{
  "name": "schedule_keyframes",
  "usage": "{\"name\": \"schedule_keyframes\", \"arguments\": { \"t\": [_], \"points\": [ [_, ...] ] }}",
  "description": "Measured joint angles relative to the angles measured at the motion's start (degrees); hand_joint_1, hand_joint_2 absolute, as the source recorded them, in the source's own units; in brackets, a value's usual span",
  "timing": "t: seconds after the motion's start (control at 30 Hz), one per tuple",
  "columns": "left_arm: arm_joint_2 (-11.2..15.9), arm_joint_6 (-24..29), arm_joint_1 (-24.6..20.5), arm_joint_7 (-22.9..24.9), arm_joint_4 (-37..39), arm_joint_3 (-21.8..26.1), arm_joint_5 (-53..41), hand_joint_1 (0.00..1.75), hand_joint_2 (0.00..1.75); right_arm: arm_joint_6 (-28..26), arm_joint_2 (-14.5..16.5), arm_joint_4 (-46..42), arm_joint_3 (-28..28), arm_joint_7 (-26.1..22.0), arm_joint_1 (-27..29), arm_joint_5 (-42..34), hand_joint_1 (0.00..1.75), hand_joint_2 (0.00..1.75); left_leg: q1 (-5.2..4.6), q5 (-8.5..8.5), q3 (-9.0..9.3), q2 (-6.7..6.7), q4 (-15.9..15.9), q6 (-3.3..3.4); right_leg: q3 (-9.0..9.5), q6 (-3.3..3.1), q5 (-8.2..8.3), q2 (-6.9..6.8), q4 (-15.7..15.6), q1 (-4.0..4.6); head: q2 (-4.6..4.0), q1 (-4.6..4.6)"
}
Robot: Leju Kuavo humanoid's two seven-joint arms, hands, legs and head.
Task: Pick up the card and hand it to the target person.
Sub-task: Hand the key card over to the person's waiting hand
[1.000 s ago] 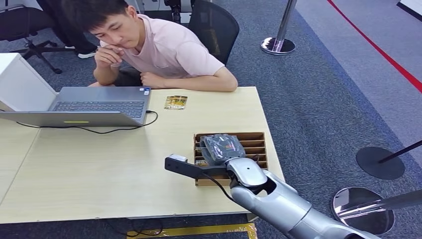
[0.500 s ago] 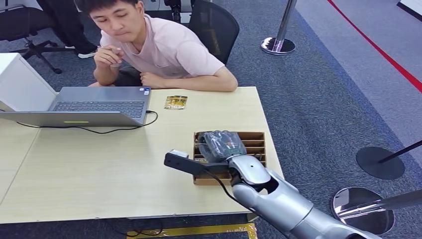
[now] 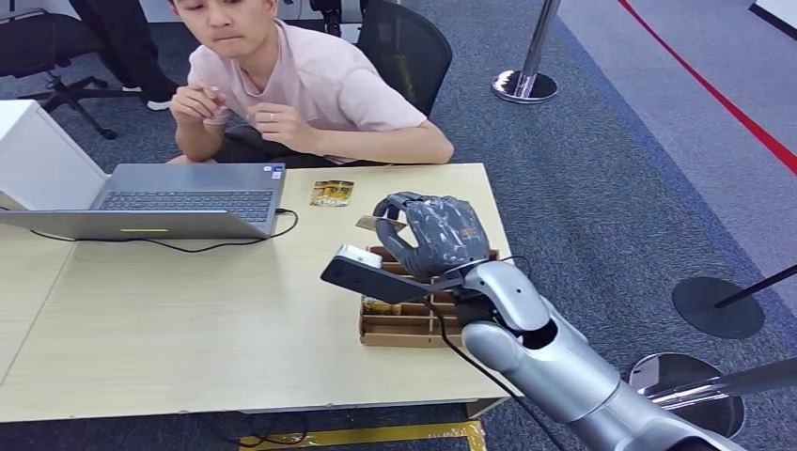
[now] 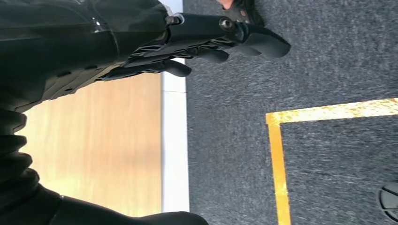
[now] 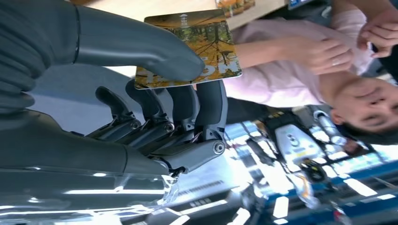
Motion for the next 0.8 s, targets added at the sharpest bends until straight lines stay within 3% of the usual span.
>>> {"name": "schedule_keyframes", "arguments": {
  "t": [0.13, 0.33, 0.7, 0.8],
  "points": [
    [0.0, -0.17, -0.15, -0.71, 0.0, -0.01, -0.64, 0.0, 1.75, -2.09, 0.93, 3.01, 0.85, -4.9, -2.06, 5.73, 1.43, 1.75, 0.02, 0.01, 0.0, 0.0, 0.0, -0.01, 0.0, -0.02, 0.01, 0.0, 0.01, 0.01, 0.0, 0.0],
    [0.01, -0.59, -0.34, -0.92, 0.0, -0.04, -1.89, 0.0, 1.75, -11.39, 5.14, 16.29, 3.39, -11.9, -7.26, 12.29, 1.43, 1.75, 0.05, 0.05, 0.02, 0.0, 0.0, -0.04, 0.0, -0.07, 0.05, -0.01, 0.03, 0.05, 0.0, -0.01],
    [0.05, -0.59, -0.34, -0.9, 0.0, -0.04, -1.97, 0.0, 1.75, -12.67, 7.67, 24.09, 4.3, -12.55, -9.64, 12.88, 1.43, 1.75, 0.05, 0.06, -0.01, -0.01, 0.0, -0.05, 0.0, -0.07, 0.05, -0.01, 0.02, 0.04, 0.0, -0.01],
    [0.07, -0.59, -0.35, -0.92, 0.0, -0.06, -2.1, 0.0, 1.75, -16.46, 8.49, 26.43, 4.5, -13.59, -10.76, 14.33, 1.43, 1.75, 0.05, 0.06, -0.01, -0.01, -0.01, -0.05, -0.01, -0.09, 0.06, 0.0, 0.03, 0.05, 0.01, 0.0]
  ]
}}
